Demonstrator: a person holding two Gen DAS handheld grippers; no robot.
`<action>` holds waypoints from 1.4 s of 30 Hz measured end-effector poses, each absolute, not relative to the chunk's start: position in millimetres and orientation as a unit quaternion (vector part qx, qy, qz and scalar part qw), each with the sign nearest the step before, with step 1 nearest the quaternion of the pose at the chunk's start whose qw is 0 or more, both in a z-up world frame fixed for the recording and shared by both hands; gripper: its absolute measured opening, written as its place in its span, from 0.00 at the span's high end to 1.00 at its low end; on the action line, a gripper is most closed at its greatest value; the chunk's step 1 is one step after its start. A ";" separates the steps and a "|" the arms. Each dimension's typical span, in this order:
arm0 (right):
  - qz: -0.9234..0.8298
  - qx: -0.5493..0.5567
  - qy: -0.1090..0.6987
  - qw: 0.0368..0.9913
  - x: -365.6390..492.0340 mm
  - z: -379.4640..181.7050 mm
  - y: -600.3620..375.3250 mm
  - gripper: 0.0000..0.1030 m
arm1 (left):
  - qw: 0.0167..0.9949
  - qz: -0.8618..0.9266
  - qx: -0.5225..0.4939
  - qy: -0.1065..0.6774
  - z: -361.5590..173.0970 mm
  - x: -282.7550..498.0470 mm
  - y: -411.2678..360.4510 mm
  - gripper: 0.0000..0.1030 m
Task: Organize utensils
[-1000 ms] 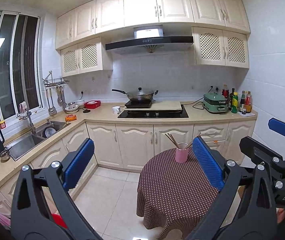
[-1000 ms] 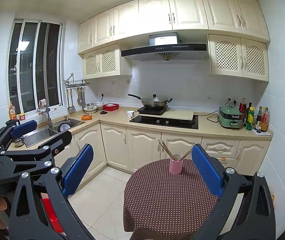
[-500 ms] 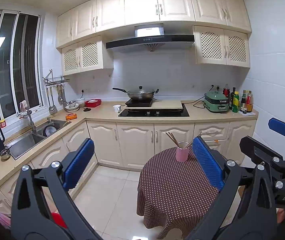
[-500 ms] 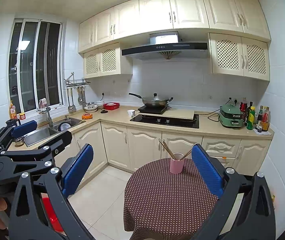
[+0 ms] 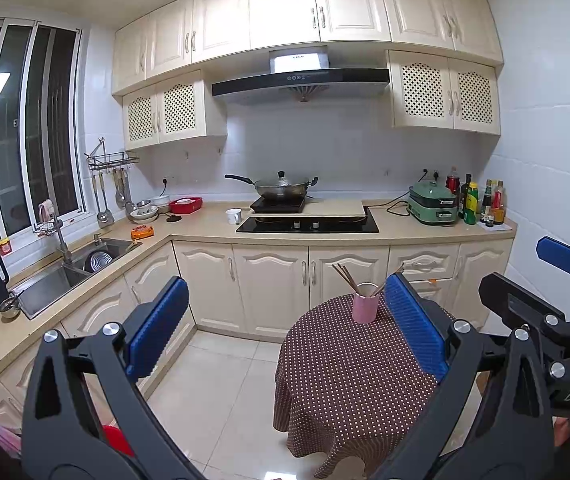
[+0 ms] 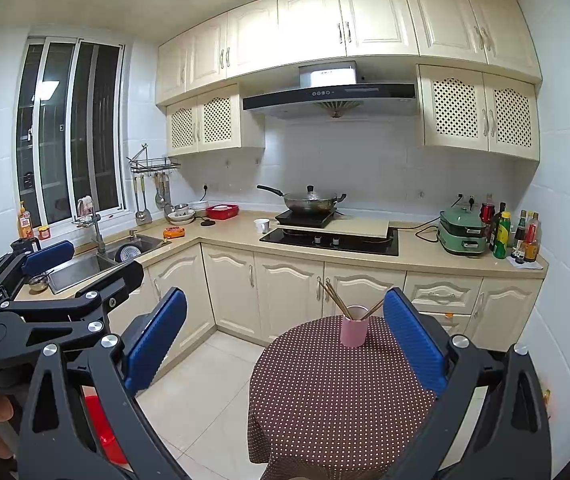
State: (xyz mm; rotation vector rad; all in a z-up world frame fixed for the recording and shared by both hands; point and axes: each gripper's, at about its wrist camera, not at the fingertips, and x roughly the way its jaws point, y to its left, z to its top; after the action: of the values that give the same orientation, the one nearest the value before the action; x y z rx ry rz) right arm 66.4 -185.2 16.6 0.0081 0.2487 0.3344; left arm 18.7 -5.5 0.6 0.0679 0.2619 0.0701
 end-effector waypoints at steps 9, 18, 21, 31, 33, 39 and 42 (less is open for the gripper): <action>0.166 0.003 0.125 0.978 69.8 14.5 -182.9 0.08 | 0.990 0.034 0.032 0.135 -2.0 24.9 0.3 0.06; 0.164 0.004 0.129 0.978 75.0 11.4 -177.7 0.08 | 0.990 0.033 0.032 0.136 -4.4 28.1 3.3 0.06; 0.163 0.003 0.129 0.978 76.9 11.0 -176.7 0.08 | 0.990 0.034 0.033 0.136 -5.1 30.2 4.3 0.06; 0.157 0.003 0.135 0.978 86.2 8.7 -167.5 0.08 | 0.990 0.033 0.032 0.136 -6.3 30.9 5.3 0.06; 0.155 0.003 0.136 0.979 88.7 8.8 -165.8 0.08 | 0.989 0.032 0.032 0.137 -7.2 33.8 8.2 0.06; 0.150 0.005 0.140 0.979 95.5 7.3 -158.1 0.08 | 0.989 0.029 0.036 0.139 -10.9 45.4 18.9 0.06; 0.147 0.005 0.141 0.979 99.4 7.0 -152.6 0.08 | 0.989 0.027 0.037 0.140 -10.8 52.7 23.9 0.06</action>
State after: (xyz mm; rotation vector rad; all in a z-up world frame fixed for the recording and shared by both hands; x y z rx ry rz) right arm 99.4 -152.6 7.0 0.0110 0.2848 0.2969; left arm 52.7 23.9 -10.8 0.0745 0.2817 0.0534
